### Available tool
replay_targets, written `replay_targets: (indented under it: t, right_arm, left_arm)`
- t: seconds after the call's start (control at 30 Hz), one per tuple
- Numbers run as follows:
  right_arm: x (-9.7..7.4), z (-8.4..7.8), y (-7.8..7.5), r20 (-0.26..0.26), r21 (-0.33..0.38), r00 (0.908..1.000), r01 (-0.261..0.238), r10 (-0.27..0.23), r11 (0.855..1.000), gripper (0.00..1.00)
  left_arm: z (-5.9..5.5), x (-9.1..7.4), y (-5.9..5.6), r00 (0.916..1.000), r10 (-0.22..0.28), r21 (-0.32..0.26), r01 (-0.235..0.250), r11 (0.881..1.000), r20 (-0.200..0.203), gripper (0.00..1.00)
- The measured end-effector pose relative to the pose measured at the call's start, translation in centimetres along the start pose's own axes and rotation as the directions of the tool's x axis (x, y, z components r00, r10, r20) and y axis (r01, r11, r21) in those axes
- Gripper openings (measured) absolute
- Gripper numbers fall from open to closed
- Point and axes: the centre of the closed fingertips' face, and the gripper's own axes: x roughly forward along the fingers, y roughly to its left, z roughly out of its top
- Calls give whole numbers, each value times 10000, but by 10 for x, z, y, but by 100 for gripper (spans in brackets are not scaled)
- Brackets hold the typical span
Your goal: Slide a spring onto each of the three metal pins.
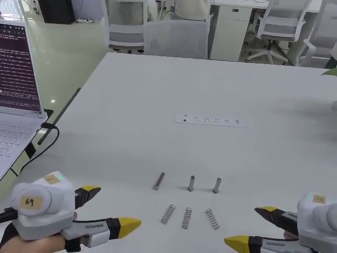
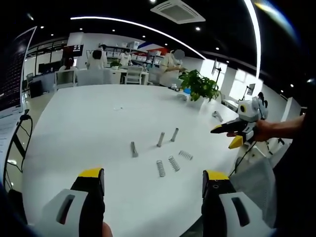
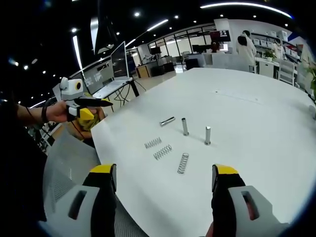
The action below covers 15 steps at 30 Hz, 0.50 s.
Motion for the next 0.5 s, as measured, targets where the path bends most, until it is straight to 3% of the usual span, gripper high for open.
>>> replay_targets:
  t: [0.27, 0.5]
  right_arm:
    - [1, -2, 1, -10, 62, 10000, 11, -11, 10000, 77]
    - [2, -5, 3, -10, 186, 10000, -36, 36, 9998, 76]
  left_arm:
    - [-8, 7, 3, 9999, 41, -177, -43, 9998, -139, 78]
    - [-7, 13, 4, 9999, 8, -202, -11, 9998, -158, 77]
